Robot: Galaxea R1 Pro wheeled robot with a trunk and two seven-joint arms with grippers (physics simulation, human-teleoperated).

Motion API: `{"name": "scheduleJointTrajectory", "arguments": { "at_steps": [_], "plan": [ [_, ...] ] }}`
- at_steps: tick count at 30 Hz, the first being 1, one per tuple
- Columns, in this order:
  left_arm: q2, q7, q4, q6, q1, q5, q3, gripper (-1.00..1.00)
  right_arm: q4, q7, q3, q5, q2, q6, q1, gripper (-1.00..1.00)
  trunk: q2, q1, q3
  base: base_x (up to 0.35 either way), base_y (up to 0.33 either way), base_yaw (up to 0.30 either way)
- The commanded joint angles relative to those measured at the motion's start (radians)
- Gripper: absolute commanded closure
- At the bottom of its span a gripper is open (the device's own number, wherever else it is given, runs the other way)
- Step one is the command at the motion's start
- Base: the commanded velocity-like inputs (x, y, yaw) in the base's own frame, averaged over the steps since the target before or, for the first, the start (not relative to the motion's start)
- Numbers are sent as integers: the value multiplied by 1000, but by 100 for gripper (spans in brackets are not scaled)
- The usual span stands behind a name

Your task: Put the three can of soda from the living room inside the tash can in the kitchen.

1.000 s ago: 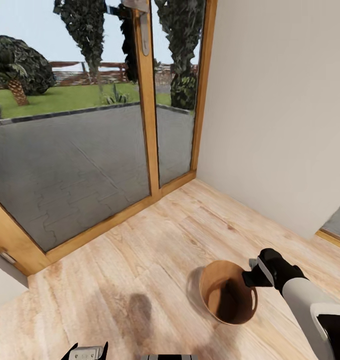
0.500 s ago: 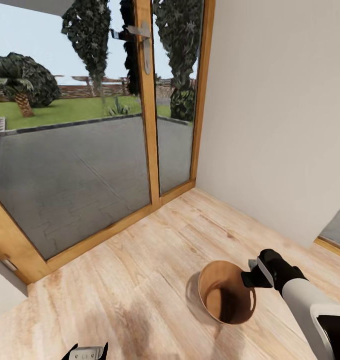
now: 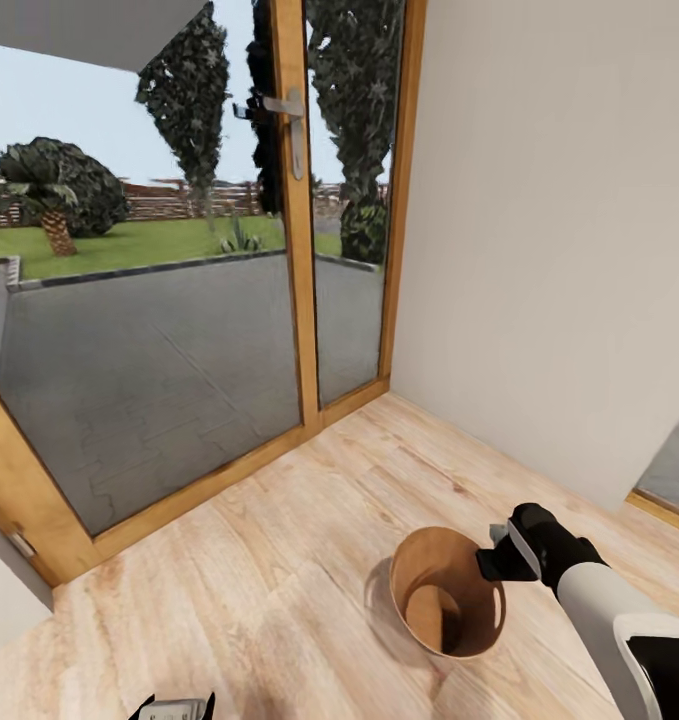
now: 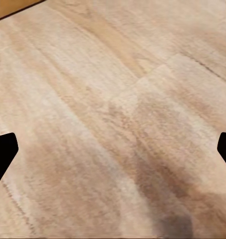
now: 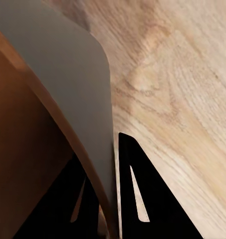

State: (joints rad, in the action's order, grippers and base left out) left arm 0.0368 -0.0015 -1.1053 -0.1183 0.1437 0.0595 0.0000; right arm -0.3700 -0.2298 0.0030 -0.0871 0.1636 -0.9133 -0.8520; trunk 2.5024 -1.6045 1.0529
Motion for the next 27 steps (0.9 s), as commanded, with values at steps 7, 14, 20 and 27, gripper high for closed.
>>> {"name": "scheduleJointTrajectory", "arguments": {
  "at_steps": [7,14,20,27],
  "plan": [
    [0,0,40,0,-4,1,0,-100,-4,-2,-1,7,-21,-1,1,100,-2,3,-27,0,0,0],
    [0,0,50,0,-6,2,0,-100,0,-2,-6,6,-22,-1,11,100,-30,20,-51,0,0,0],
    [0,0,51,0,-6,2,0,-100,-1,-2,-5,6,-22,-1,21,100,-72,43,-70,0,0,0],
    [0,0,51,0,-6,3,0,-100,-1,-1,-6,6,-21,-1,31,100,-121,70,-86,0,0,0]
  ]
}}
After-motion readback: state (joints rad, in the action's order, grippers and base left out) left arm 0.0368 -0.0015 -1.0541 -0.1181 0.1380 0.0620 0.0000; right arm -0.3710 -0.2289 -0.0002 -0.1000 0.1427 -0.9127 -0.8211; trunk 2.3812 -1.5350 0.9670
